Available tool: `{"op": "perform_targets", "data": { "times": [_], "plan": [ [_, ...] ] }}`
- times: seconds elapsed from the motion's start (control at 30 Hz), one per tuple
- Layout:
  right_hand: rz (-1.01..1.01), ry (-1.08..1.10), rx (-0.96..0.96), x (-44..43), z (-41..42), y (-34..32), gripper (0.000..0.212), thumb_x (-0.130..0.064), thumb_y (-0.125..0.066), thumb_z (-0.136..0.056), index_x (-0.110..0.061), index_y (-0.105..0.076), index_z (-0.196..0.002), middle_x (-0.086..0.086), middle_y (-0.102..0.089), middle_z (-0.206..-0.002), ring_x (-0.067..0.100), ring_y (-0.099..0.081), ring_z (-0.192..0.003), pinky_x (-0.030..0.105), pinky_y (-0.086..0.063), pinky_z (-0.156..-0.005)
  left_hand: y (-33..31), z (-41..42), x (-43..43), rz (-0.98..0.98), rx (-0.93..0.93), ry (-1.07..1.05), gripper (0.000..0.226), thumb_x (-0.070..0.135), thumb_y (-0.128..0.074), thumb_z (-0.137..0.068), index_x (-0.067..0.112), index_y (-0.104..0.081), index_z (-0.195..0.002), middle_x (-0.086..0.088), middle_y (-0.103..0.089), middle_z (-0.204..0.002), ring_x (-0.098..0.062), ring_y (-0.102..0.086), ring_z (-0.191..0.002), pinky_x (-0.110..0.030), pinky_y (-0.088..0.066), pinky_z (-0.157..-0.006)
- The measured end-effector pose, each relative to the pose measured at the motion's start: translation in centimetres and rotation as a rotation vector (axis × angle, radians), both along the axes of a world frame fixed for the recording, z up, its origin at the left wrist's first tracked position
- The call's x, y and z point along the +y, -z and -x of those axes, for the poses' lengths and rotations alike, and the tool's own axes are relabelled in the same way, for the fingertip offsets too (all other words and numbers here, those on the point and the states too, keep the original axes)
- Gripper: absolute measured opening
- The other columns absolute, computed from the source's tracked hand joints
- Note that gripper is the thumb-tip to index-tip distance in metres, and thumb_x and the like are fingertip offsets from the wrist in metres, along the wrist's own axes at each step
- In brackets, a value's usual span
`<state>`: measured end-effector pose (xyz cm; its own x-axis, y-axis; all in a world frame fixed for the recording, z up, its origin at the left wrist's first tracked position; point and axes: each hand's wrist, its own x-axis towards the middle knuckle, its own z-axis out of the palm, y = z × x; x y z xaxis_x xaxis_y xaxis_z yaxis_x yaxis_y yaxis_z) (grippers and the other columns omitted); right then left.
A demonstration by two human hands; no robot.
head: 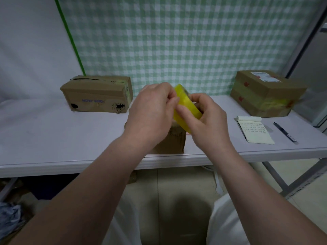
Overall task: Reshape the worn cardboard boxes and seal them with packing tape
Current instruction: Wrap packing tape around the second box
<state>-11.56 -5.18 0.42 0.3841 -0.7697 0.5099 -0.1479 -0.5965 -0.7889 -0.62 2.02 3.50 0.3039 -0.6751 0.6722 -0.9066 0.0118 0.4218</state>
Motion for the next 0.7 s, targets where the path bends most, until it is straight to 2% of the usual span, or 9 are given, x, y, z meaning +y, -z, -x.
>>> {"op": "perform_targets", "data": {
  "times": [0.1, 0.2, 0.23, 0.33, 0.47, 0.53, 0.57, 0.63, 0.7],
  "plan": [
    [-0.001, 0.032, 0.032, -0.9, 0.1, -1.1, 0.02, -0.045, -0.068, -0.082, -0.027, -0.06, -0.083, -0.011, -0.058, -0.067, -0.002, -0.053, -0.06, 0.01, -0.038, -0.051, -1.1, 0.1, -0.3, -0.006, 0.077, 0.04, 0.013, 0.02, -0.054, -0.094, 0.022, -0.052, -0.081, 0.014, -0.047, -0.072, -0.005, -0.046, -0.07, -0.015, -0.033, -0.058],
    [-0.079, 0.013, 0.017, -1.1, 0.3, -2.1, 0.024, -0.049, -0.071, -0.078, -0.028, -0.061, -0.073, -0.01, -0.061, -0.066, 0.003, -0.055, -0.062, 0.022, -0.044, -0.057, -2.3, -0.7, -1.3, -0.054, 0.236, 0.035, 0.013, 0.022, -0.052, -0.095, 0.02, -0.054, -0.082, 0.013, -0.05, -0.069, -0.002, -0.048, -0.063, -0.01, -0.035, -0.055],
    [-0.137, -0.026, -0.01, -0.9, 0.5, -2.4, 0.025, -0.05, -0.073, -0.074, -0.028, -0.062, -0.073, -0.01, -0.063, -0.067, 0.004, -0.058, -0.063, 0.023, -0.045, -0.058, -2.6, -1.2, -1.7, -0.07, 0.276, 0.021, 0.014, 0.023, -0.051, -0.096, 0.018, -0.055, -0.083, 0.011, -0.052, -0.07, -0.003, -0.051, -0.065, -0.013, -0.039, -0.058],
    [-0.297, -0.192, -0.085, -0.1, 1.2, -2.6, 0.045, -0.054, -0.079, -0.054, -0.032, -0.062, -0.089, -0.01, -0.067, -0.086, 0.004, -0.064, -0.074, 0.023, -0.049, -0.063, -3.2, -2.7, -2.7, -0.072, 0.436, -0.012, 0.024, 0.021, -0.049, -0.096, 0.003, -0.059, -0.086, -0.007, -0.061, -0.079, -0.026, -0.062, -0.079, -0.043, -0.054, -0.075],
    [-0.135, -0.152, 0.046, 0.7, 1.2, -2.1, 0.067, -0.038, -0.091, -0.053, -0.043, -0.046, -0.103, -0.02, -0.056, -0.096, 0.004, -0.06, -0.086, 0.031, -0.056, -0.07, -3.4, -4.4, -3.2, -0.087, 0.607, -0.02, 0.021, 0.019, -0.046, -0.096, 0.01, -0.056, -0.08, -0.015, -0.049, -0.075, -0.036, -0.057, -0.068, -0.054, -0.056, -0.073],
    [-0.081, -0.102, 0.088, 0.4, 1.1, -2.2, 0.062, -0.03, -0.082, -0.064, -0.043, -0.04, -0.108, -0.021, -0.051, -0.092, 0.004, -0.056, -0.083, 0.031, -0.055, -0.068, -3.3, -4.9, -3.2, -0.092, 0.703, -0.017, 0.018, 0.016, -0.045, -0.097, 0.012, -0.052, -0.08, -0.014, -0.048, -0.077, -0.03, -0.056, -0.069, -0.048, -0.059, -0.067],
    [-0.053, -0.085, 0.122, 0.1, 1.1, -2.4, 0.059, -0.028, -0.077, -0.067, -0.04, -0.04, -0.111, -0.021, -0.049, -0.089, 0.003, -0.054, -0.079, 0.023, -0.053, -0.063, -3.1, -5.1, -3.1, -0.097, 0.721, -0.034, 0.02, 0.014, -0.045, -0.097, 0.012, -0.051, -0.079, -0.013, -0.048, -0.076, -0.028, -0.056, -0.071, -0.037, -0.059, -0.058],
    [0.036, -0.062, 0.232, -0.6, 0.8, -3.1, 0.058, -0.021, -0.071, -0.071, -0.035, -0.043, -0.12, -0.019, -0.046, -0.085, 0.001, -0.049, -0.073, 0.015, -0.04, -0.054, -2.6, -5.2, -2.8, -0.105, 0.715, -0.086, 0.026, 0.012, -0.044, -0.098, 0.011, -0.047, -0.072, -0.012, -0.044, -0.071, -0.028, -0.056, -0.073, -0.017, -0.045, -0.036],
    [0.116, -0.061, 0.334, -1.6, 0.3, -3.9, 0.065, -0.014, -0.069, -0.074, -0.032, -0.042, -0.131, -0.014, -0.048, -0.092, 0.006, -0.048, -0.077, 0.022, -0.039, -0.059, -1.9, -5.8, -2.6, -0.068, 0.739, -0.115, 0.032, 0.011, -0.042, -0.098, 0.011, -0.041, -0.067, -0.01, -0.038, -0.065, -0.03, -0.051, -0.07, -0.02, -0.042, -0.031]
  ]
}}
